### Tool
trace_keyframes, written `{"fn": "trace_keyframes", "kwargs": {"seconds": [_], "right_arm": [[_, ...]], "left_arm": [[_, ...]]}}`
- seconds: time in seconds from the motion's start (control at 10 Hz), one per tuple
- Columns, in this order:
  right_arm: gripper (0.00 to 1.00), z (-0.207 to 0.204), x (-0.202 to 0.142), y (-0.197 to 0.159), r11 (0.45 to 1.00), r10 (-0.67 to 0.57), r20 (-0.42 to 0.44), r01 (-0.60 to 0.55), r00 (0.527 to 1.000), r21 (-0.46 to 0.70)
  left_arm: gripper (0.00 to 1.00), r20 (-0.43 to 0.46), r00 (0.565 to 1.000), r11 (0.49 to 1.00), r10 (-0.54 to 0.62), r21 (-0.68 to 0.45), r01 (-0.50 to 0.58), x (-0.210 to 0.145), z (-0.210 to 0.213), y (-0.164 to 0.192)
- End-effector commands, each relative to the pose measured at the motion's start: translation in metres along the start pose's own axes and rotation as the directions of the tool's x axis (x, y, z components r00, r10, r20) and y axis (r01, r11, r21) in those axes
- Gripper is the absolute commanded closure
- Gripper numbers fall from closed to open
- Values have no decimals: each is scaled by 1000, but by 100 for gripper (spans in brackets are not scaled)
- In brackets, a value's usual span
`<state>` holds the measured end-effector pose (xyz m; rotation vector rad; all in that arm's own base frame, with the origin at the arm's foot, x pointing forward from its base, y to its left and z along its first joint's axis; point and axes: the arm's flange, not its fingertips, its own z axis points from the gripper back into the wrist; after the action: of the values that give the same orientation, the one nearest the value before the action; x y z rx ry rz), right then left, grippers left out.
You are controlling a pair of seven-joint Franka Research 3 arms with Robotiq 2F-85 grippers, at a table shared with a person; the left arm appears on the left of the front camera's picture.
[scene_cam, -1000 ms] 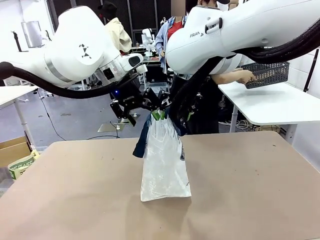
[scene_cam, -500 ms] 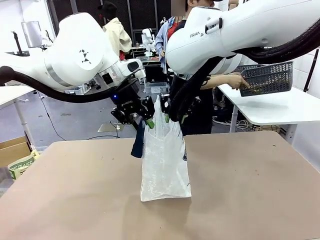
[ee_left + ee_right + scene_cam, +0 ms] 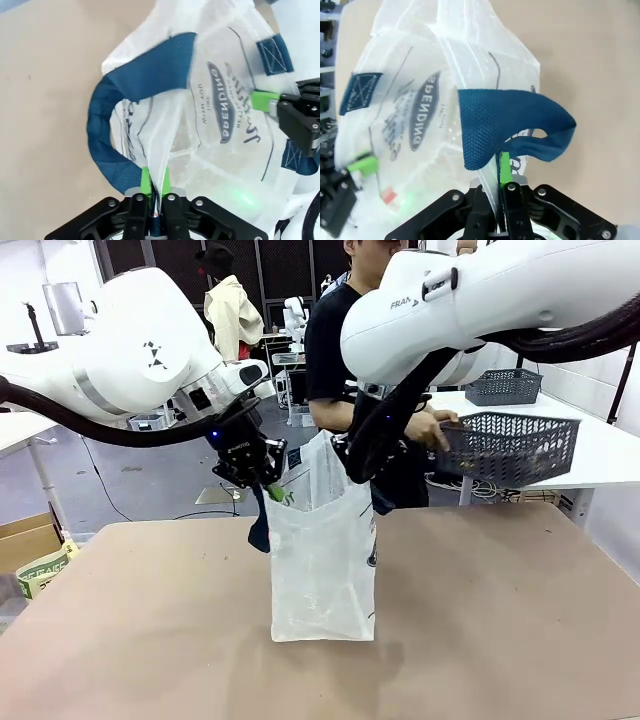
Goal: Transfer purchased items from the store into the shopping bag.
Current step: Open the Reusable shopping bag in the center of the table.
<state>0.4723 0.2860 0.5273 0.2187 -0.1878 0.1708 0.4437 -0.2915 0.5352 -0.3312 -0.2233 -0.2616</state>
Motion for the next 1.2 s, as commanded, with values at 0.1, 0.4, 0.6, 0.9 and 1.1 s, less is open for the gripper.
{"fn": "trace_keyframes", "kwargs": {"seconds": [0.1, 0.4, 0.6, 0.9, 1.1], "right_arm": [[100, 14, -33, -21, 992, 6, -9, -7, 1000, -124], [100, 17, -30, -33, 970, 119, -15, -120, 993, -213], [100, 16, -20, -38, 959, 206, -3, -202, 979, -198], [100, 16, -18, -41, 936, 312, 3, -307, 950, -171], [100, 13, -15, -44, 928, 353, 27, -346, 935, -137]], "left_arm": [[100, -1, 996, 991, -91, 98, 90, -18, 10, 19], [100, 27, 993, 983, -112, 146, 107, -24, 16, 32], [100, 54, 989, 978, -135, 169, 124, -29, 22, 38], [100, 53, 974, 963, -220, 169, 208, -29, 16, 41], [100, 32, 961, 952, -273, 155, 265, -31, 9, 38]]}}
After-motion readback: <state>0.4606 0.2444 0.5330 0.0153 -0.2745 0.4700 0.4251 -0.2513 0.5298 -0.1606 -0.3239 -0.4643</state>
